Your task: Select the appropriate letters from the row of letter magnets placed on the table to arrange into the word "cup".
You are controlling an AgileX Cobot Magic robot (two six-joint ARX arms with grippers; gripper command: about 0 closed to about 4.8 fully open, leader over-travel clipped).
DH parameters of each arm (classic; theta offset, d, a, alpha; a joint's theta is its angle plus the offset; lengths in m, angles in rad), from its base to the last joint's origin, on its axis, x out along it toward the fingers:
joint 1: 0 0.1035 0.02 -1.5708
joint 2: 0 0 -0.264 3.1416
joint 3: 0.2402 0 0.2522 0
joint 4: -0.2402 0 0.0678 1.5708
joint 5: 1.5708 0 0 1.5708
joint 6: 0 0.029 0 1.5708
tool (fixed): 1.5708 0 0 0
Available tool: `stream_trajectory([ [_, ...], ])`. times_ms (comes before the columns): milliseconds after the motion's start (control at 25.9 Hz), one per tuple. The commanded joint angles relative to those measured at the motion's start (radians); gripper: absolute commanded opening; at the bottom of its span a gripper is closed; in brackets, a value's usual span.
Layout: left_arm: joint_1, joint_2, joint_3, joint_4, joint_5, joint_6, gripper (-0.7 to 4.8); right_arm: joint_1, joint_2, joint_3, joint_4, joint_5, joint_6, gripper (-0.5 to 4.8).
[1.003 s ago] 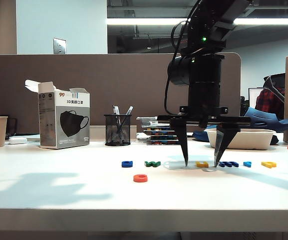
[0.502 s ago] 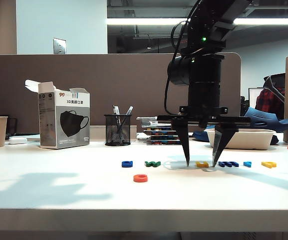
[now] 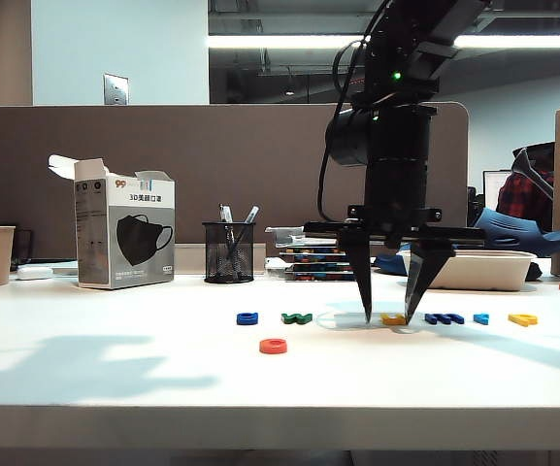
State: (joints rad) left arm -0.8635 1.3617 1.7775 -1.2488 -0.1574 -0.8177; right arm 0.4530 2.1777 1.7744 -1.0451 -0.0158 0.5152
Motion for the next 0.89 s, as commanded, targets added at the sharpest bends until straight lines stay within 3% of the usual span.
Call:
stream_trajectory([
  [39,-0.001,-0.003,0.003,0.009,0.0,-0.002,-0.05,0.001,0.005,-0.005,0.002,-0.013,0.001,1.76],
  [887,-0.001,-0.003,0.003,0.009,0.0,-0.002,-0.05,0.001,0.005,-0.005,0.003,-0.009,0.001,1.03],
])
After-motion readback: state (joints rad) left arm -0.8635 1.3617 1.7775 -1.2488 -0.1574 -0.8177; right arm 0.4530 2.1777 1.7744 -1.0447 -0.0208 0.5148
